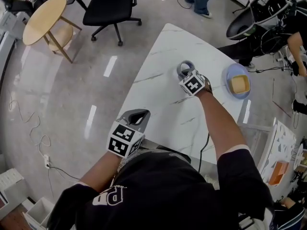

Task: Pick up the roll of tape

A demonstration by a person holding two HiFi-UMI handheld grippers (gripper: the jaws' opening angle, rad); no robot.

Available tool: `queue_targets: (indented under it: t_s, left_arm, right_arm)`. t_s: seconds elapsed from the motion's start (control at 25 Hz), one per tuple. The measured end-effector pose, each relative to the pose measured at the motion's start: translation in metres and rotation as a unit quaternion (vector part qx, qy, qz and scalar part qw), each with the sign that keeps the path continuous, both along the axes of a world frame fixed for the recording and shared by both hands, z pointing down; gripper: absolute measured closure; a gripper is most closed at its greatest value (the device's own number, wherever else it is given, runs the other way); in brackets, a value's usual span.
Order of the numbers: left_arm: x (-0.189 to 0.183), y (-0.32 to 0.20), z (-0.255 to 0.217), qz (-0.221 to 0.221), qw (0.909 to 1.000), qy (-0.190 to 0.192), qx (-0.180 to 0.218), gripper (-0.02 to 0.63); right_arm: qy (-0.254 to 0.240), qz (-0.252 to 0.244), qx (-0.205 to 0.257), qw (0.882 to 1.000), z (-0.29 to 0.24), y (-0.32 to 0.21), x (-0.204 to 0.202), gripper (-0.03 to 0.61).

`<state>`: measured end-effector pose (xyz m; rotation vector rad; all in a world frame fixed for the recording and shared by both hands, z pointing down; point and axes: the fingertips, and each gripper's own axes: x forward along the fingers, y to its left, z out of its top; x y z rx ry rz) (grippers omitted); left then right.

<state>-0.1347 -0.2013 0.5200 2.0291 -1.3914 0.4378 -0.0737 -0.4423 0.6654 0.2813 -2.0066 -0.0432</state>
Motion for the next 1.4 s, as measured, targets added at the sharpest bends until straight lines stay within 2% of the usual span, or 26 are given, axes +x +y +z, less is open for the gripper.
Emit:
queue_targets:
  t_s: [0.56, 1.08, 1.4]
  left_arm:
    - [0.038, -0.005, -0.013, 0.052, 0.9983, -0.008, 0.024, 0.558]
    - [0.075, -0.011, -0.020, 0.095, 0.9947, -0.014, 0.036, 0.558]
    - [0.091, -0.021, -0.025, 0.115, 0.9922, -0.019, 0.044, 0.558]
  right_arm:
    - [-0.013, 0.026, 0.005, 1.000, -0.018, 0.042, 0.058, 0.525]
    - [-0.071, 0.086, -0.005, 0.994, -0.038, 0.087, 0.106, 0.525]
    - [-0.108, 0.099, 0.005, 0.989, -0.063, 0.113, 0.126, 0.525]
